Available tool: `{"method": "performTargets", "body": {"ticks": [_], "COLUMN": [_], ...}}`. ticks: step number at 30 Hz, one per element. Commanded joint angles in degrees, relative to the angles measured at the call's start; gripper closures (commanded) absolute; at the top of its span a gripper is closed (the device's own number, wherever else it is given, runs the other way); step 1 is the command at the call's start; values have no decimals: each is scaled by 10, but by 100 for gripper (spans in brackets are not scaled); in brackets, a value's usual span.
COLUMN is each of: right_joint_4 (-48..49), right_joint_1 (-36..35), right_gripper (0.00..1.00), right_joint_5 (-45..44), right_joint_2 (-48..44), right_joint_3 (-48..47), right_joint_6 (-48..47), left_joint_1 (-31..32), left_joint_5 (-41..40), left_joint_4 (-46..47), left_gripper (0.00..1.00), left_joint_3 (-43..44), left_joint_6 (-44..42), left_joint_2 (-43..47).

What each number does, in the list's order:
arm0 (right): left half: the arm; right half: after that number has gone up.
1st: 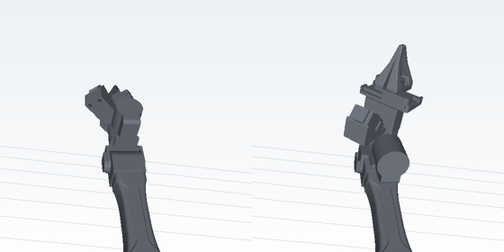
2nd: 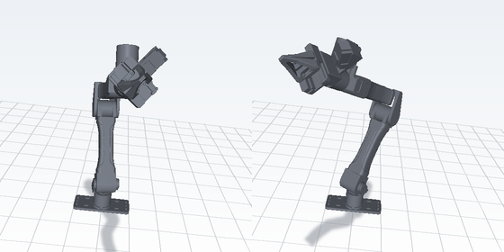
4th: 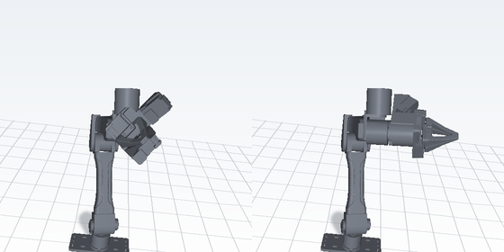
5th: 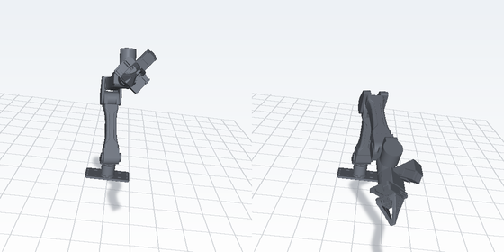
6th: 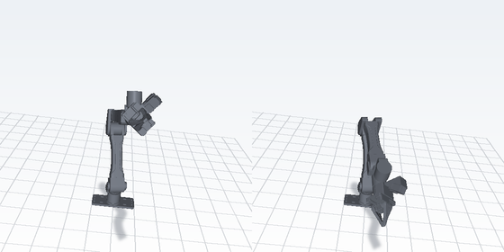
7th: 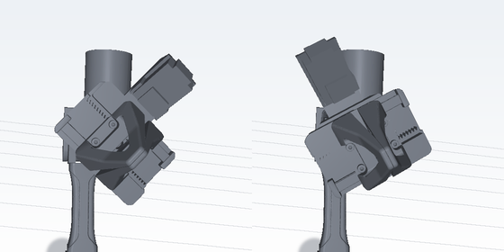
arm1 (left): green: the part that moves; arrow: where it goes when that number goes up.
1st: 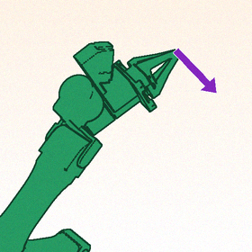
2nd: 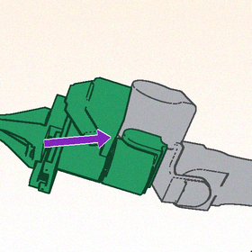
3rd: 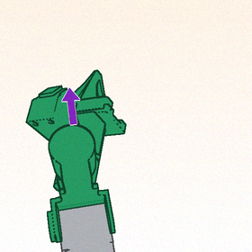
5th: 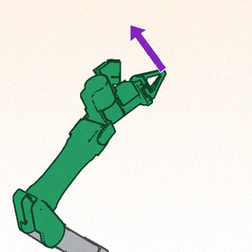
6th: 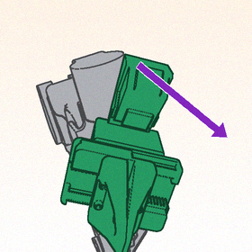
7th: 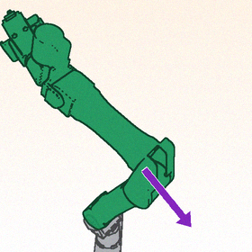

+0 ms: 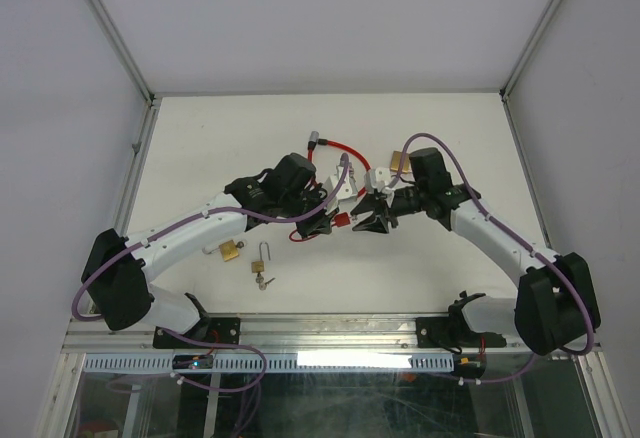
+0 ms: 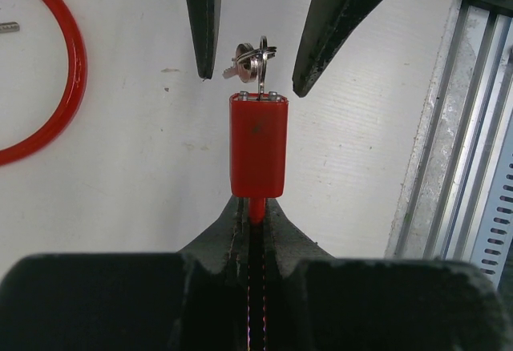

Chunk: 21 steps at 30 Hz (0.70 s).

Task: Lock with the key
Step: Lock the lock.

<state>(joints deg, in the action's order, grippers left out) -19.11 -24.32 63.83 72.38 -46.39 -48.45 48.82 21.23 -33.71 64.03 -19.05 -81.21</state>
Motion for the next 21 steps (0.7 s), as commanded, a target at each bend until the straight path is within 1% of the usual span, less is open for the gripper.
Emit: {"method": "performTargets", "body": {"ticks": [1,8,13,18,20,21], "right_joint_4": [5,13,7,-7,-13,-15], "right_joint_1": [-2,-3,-3,-4,-5,-4], "right_gripper": [57,58,61,68,73,78], "right_joint_5": [1,-9,-16,-16,-18,-17], "right_joint_2": [-14,-15,-16,-18,-19,-19], "right_joint_3": [-33,-36,-36,-41,-44,-45], "right_joint_6": [16,54,43,21,13,12], "left_joint_1": [7,6,6,6,6,6], "left_joint_5": [20,14,16,17,18,18], "left_joint_4": [30,30,29,28,27,26], "left_gripper": [100,100,100,100,100,100], "left_joint_3": [17,16,18,17,18,18], "left_joint_6": [-10,-8,-8,-8,-8,-8], "left_joint_2": [9,6,5,3,0,-1]}}
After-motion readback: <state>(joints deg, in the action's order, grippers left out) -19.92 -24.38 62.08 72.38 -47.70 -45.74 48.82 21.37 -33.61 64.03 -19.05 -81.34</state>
